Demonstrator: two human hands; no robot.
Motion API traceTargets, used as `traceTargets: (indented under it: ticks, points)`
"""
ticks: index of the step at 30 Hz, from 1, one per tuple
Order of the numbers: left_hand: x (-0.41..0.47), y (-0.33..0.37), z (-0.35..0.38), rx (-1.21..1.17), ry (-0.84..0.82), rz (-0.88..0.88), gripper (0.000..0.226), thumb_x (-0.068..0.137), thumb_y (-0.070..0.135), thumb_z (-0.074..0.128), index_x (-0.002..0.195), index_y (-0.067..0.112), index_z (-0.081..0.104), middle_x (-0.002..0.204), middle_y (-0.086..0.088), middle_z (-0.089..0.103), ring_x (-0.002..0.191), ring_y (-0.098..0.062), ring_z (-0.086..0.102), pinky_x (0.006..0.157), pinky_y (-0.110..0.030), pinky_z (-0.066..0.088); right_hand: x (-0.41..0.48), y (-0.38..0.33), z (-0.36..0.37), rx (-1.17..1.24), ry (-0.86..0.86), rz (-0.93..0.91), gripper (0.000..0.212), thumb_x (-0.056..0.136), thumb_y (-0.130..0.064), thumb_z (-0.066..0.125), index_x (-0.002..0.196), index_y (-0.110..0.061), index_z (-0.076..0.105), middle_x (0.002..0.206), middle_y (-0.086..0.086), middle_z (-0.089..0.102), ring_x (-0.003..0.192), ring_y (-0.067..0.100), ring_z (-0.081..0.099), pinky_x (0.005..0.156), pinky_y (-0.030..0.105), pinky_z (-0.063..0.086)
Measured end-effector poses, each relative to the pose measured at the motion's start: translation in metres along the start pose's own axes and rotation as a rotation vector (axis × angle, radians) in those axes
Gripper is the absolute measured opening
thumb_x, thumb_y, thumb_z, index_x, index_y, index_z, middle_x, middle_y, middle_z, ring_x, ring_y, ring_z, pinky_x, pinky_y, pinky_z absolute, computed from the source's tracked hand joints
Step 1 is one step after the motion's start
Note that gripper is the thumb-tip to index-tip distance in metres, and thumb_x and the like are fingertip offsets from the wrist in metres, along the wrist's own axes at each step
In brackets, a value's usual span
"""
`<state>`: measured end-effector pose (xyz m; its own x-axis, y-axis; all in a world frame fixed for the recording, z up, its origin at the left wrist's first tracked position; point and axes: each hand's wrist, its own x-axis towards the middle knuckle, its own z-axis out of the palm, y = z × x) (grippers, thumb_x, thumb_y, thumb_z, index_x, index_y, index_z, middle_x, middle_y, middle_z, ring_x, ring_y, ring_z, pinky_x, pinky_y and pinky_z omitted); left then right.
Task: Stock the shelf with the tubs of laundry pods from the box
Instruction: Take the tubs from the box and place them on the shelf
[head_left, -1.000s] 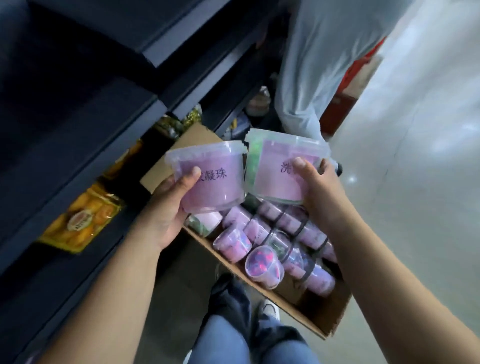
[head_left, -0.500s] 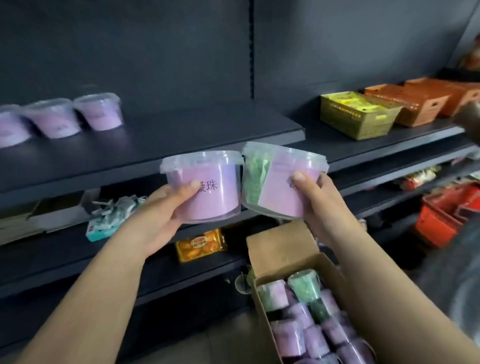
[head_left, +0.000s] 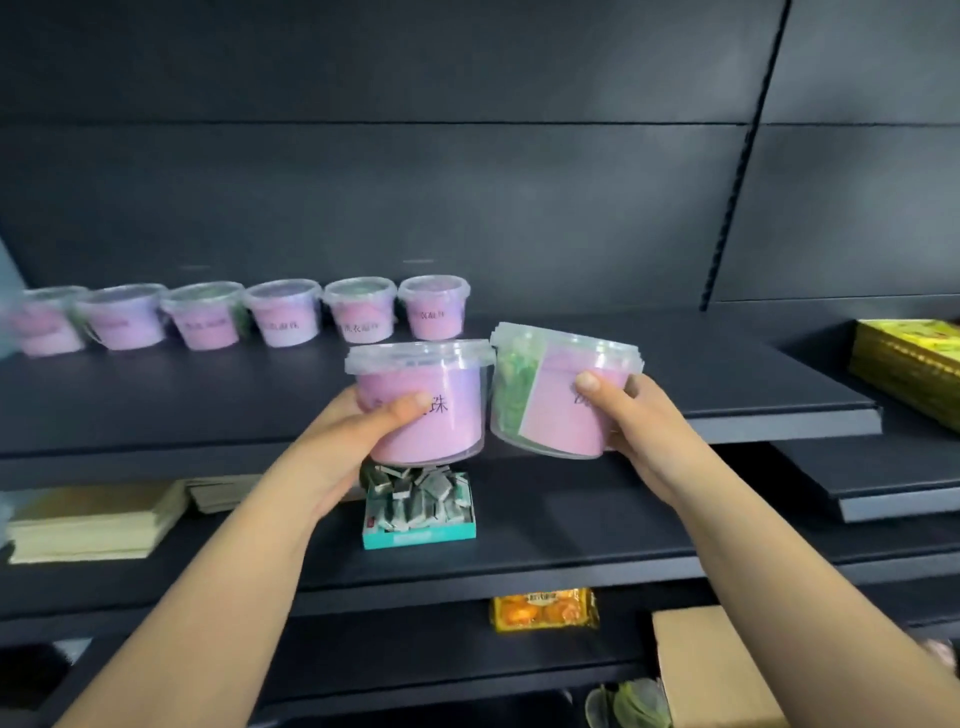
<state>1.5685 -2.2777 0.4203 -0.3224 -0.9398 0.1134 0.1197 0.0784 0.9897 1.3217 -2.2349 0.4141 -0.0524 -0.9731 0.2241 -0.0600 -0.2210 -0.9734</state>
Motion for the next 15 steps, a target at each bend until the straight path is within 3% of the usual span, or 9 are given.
traceTargets:
  ticks: [4, 5, 7, 9, 13, 15]
  points:
    - [0.041, -0.013, -0.017, 0.132, -0.016, -0.052, 0.108, 0.009, 0.059, 0.085, 0.106, 0.020, 0.059, 0.103, 0.005, 0.068, 0.098, -0.008, 0.063, 0.084, -0.024, 0.046, 0.025, 0.013, -0.003, 0.000, -0.011, 0.056, 0.044, 0.066, -0.037, 0.066, 0.107, -0.020, 0.063, 0.095, -0.008, 0.072, 0.086, 0.005, 0.067, 0.067, 0.015, 0.052]
    - [0.051, -0.015, -0.016, 0.155, -0.050, -0.066, 0.102, 0.015, 0.055, 0.087, 0.106, 0.021, 0.058, 0.106, 0.005, 0.068, 0.099, -0.008, 0.062, 0.084, -0.024, 0.046, 0.031, 0.016, -0.006, 0.013, -0.005, 0.066, 0.045, 0.067, -0.033, 0.066, 0.110, -0.020, 0.062, 0.097, -0.007, 0.072, 0.089, 0.006, 0.067, 0.069, 0.016, 0.052]
    - [0.070, -0.019, -0.008, 0.192, -0.098, -0.088, 0.068, 0.037, 0.037, 0.090, 0.096, 0.027, 0.058, 0.102, 0.008, 0.066, 0.097, -0.006, 0.060, 0.078, -0.020, 0.045, 0.041, 0.021, -0.015, 0.039, 0.015, 0.070, 0.056, 0.063, -0.031, 0.074, 0.115, -0.018, 0.060, 0.104, -0.004, 0.071, 0.095, 0.010, 0.067, 0.073, 0.019, 0.053]
    - [0.094, -0.027, 0.002, 0.223, -0.116, -0.075, 0.047, 0.054, 0.022, 0.083, 0.092, 0.031, 0.057, 0.098, 0.012, 0.065, 0.098, -0.006, 0.059, 0.074, -0.017, 0.044, 0.055, 0.029, -0.027, 0.047, 0.026, 0.074, 0.078, 0.047, -0.042, 0.086, 0.117, -0.018, 0.059, 0.105, -0.003, 0.071, 0.095, 0.010, 0.067, 0.071, 0.022, 0.054]
    - [0.140, -0.040, 0.021, 0.299, -0.130, -0.034, 0.071, 0.043, 0.020, 0.088, 0.106, 0.030, 0.057, 0.109, 0.009, 0.065, 0.105, -0.005, 0.059, 0.090, -0.023, 0.045, 0.086, 0.043, -0.059, 0.066, 0.031, 0.078, 0.081, 0.050, -0.031, 0.087, 0.122, -0.012, 0.056, 0.097, -0.007, 0.073, 0.091, 0.007, 0.068, 0.068, 0.020, 0.054]
    - [0.164, -0.046, 0.032, 0.331, -0.142, -0.013, 0.080, 0.037, 0.030, 0.087, 0.110, 0.029, 0.056, 0.112, 0.011, 0.065, 0.106, -0.002, 0.058, 0.092, -0.022, 0.044, 0.104, 0.050, -0.080, 0.070, 0.021, 0.070, 0.087, 0.041, -0.044, 0.089, 0.118, -0.016, 0.058, 0.106, -0.002, 0.071, 0.100, 0.012, 0.066, 0.078, 0.022, 0.054]
